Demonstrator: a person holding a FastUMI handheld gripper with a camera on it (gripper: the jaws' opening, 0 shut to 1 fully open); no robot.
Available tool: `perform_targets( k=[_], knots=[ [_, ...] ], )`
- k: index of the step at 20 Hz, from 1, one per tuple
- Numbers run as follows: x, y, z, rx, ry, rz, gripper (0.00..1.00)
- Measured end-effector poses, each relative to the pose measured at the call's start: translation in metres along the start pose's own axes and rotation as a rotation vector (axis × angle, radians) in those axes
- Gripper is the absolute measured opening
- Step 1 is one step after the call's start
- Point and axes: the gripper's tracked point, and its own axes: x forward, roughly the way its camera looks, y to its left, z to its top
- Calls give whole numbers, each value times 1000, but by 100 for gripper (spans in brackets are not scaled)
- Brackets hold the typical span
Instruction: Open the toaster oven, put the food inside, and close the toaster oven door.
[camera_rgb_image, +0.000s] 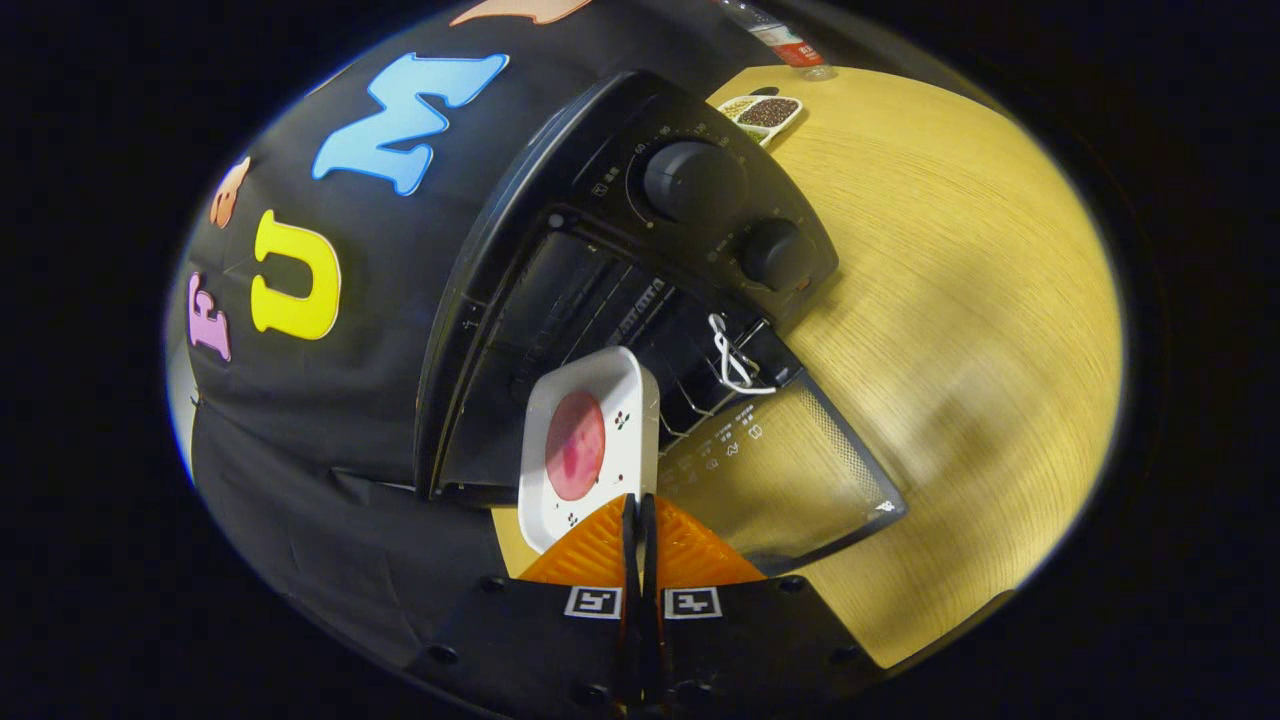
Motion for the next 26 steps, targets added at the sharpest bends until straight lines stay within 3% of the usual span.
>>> perform_targets(
  k=[6, 16, 26],
  knots=[
    [31, 9, 17, 74, -82, 17, 2],
    [68, 22, 44, 150, -268, -25, 2],
    [65, 34, 37, 124, -286, 13, 8]
  ],
)
